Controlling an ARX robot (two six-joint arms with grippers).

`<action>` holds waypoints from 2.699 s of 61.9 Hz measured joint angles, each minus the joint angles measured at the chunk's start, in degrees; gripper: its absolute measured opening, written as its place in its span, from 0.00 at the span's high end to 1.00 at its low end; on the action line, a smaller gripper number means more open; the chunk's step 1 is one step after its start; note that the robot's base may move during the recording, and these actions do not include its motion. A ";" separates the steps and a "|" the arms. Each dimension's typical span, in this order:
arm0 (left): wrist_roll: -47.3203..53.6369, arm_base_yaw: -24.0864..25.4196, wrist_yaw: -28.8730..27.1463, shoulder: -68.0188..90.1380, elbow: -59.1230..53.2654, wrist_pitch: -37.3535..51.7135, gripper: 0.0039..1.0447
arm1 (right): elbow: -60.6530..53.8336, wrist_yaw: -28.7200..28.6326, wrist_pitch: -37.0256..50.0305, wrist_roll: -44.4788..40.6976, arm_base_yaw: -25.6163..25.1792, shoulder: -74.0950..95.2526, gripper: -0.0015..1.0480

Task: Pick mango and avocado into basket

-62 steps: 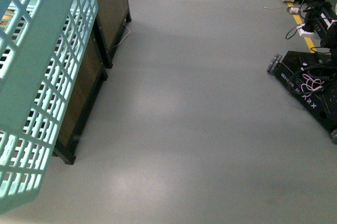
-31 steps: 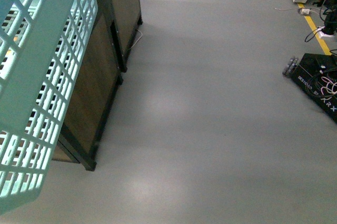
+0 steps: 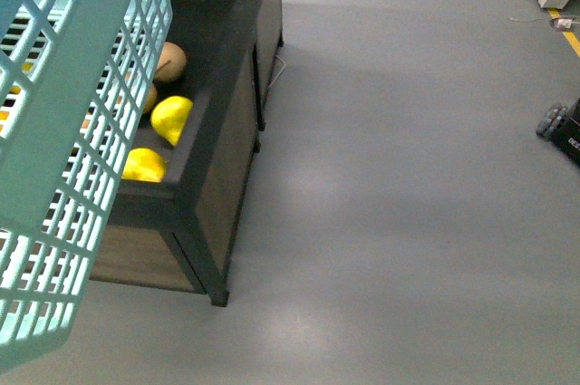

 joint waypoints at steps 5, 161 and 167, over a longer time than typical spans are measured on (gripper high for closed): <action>0.04 0.00 -0.02 0.04 0.00 -0.04 0.85 | 0.00 -0.07 -0.02 0.02 0.00 0.04 0.08; 0.07 0.07 -0.02 0.02 -0.02 -0.07 0.86 | 0.00 0.02 -0.04 0.00 0.00 -0.02 0.08; 0.04 0.07 0.00 -0.02 0.00 -0.07 0.86 | 0.00 0.00 -0.04 0.02 0.00 -0.02 0.08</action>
